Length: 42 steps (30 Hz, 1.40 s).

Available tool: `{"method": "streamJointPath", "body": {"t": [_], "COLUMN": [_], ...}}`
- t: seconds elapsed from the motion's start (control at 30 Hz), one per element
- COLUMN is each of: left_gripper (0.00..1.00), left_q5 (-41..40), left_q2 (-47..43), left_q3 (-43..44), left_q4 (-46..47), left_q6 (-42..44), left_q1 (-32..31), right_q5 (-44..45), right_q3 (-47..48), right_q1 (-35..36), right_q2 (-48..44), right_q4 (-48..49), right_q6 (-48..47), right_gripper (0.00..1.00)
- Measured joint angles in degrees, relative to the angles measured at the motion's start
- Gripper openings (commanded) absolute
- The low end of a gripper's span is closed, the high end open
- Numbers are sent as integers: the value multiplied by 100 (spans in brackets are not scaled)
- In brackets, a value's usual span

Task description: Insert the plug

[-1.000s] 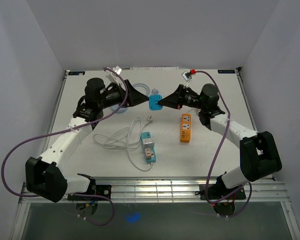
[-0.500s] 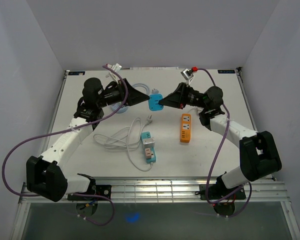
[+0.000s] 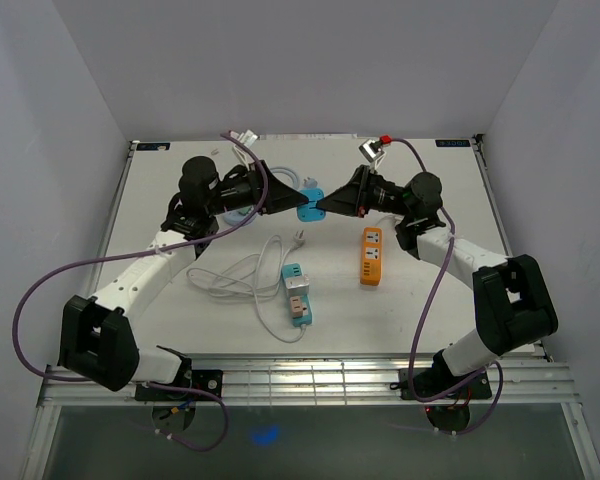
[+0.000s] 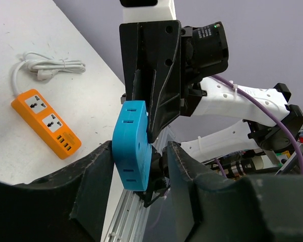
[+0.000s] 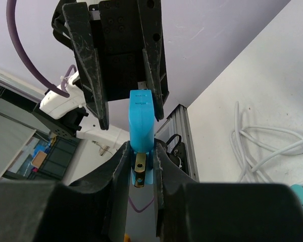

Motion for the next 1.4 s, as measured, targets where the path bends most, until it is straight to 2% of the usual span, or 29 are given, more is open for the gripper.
{"method": "streamJointPath", "body": {"t": [0.13, 0.23, 0.3, 0.4, 0.43, 0.47, 0.53, 0.6, 0.7, 0.77, 0.8, 0.83, 1.0, 1.17, 1.27, 1.37, 1.4], "left_gripper": [45, 25, 2, 0, 0, 0, 0, 0, 0, 0, 0, 0, 0, 0, 0, 0, 0], "left_q5": [2, -4, 2, -9, -24, -28, -50, -131, -216, -306, -337, -367, -494, -514, -518, -507, -505], "left_q2": [129, 195, 210, 212, 212, 212, 210, 199, 149, 101, 90, 72, -2, -11, -11, -11, -11], "left_q3": [-2, -2, -2, -4, -4, -4, -7, -39, -138, -201, -208, -208, -208, -219, -227, -229, -232], "left_q4": [37, 33, 96, 149, 151, 157, 157, 168, 160, 149, 153, 155, 225, 361, 407, 455, 468], "left_q6": [-33, -63, -101, -144, -146, -146, -138, -114, -94, -85, -81, -76, -94, -164, -208, -271, -304], "left_q1": [-107, -162, -175, -181, -184, -184, -186, -190, -190, -190, -190, -190, -190, -190, -190, -190, -190], "right_q5": [2, -2, -13, -4, -4, -4, 2, 4, 11, 17, 15, 13, 17, 20, 22, 22, 20], "right_q3": [52, 74, 74, 74, 74, 74, 74, 66, 31, -2, -28, -50, -55, -92, -94, -98, -98], "right_q1": [0, 2, 7, 9, 9, 9, 9, 11, 13, 17, 17, 17, 17, 50, 79, 87, 90], "right_q2": [20, 20, 31, 46, 46, 46, 46, 46, 42, 35, 24, 13, -4, -28, -28, -28, -31], "right_q4": [20, 50, 90, 162, 166, 170, 175, 205, 264, 289, 289, 289, 275, 267, 256, 234, 245], "right_q6": [17, 28, -15, -13, -11, -11, 17, 39, 22, 20, 20, 7, 13, -44, -127, -151, -162], "right_gripper": [8, 8, 8, 8, 12, 29, 49, 61, 66, 65, 57, 54, 54, 47, 31, 23, 17]}}
